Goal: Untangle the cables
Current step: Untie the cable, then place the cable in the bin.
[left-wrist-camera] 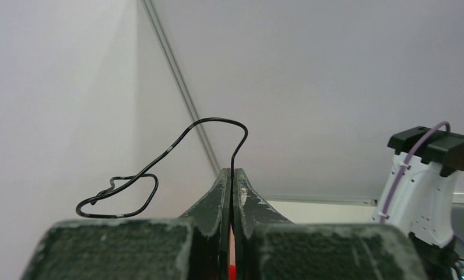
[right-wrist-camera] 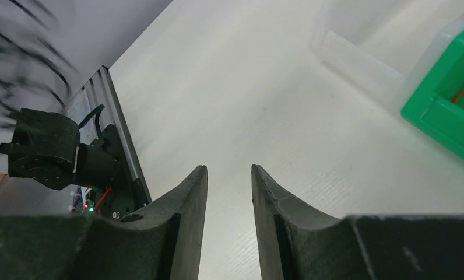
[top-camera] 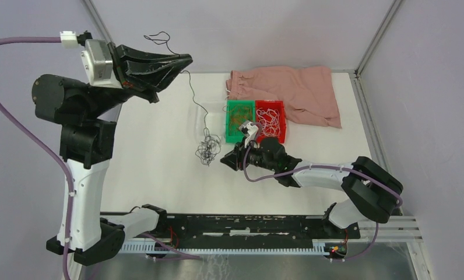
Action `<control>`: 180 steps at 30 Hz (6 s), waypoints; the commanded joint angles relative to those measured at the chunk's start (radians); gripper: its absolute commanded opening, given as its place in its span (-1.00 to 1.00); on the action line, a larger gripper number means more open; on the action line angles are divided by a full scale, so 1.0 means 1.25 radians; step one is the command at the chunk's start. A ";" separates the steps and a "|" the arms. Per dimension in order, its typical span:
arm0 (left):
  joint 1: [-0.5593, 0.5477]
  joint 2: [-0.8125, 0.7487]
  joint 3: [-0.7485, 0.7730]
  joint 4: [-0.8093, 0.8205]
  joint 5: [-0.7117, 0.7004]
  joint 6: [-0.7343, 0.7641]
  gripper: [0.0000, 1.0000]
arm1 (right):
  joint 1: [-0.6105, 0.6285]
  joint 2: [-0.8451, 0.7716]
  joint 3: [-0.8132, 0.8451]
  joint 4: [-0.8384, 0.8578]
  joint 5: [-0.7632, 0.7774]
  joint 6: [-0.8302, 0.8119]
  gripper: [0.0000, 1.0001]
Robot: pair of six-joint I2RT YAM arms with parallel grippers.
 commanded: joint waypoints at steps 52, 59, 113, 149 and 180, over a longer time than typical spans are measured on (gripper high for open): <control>-0.002 0.036 0.119 -0.024 0.000 0.022 -0.94 | 0.040 0.084 0.193 -0.043 0.027 -0.029 -0.32; -0.002 0.089 0.305 -0.075 -0.106 0.123 -0.94 | 0.042 0.142 0.133 0.007 0.051 -0.004 -0.28; -0.002 -0.079 -0.443 0.025 -0.300 0.289 -0.94 | -0.010 -0.157 0.230 -0.344 0.125 -0.061 0.06; 0.015 0.093 -0.454 0.064 -0.380 0.458 -0.94 | -0.152 -0.234 0.164 -0.419 0.132 0.002 -0.07; 0.044 0.033 -0.516 -0.076 -0.481 0.568 -0.94 | -0.176 -0.213 0.143 -0.394 0.098 0.035 -0.13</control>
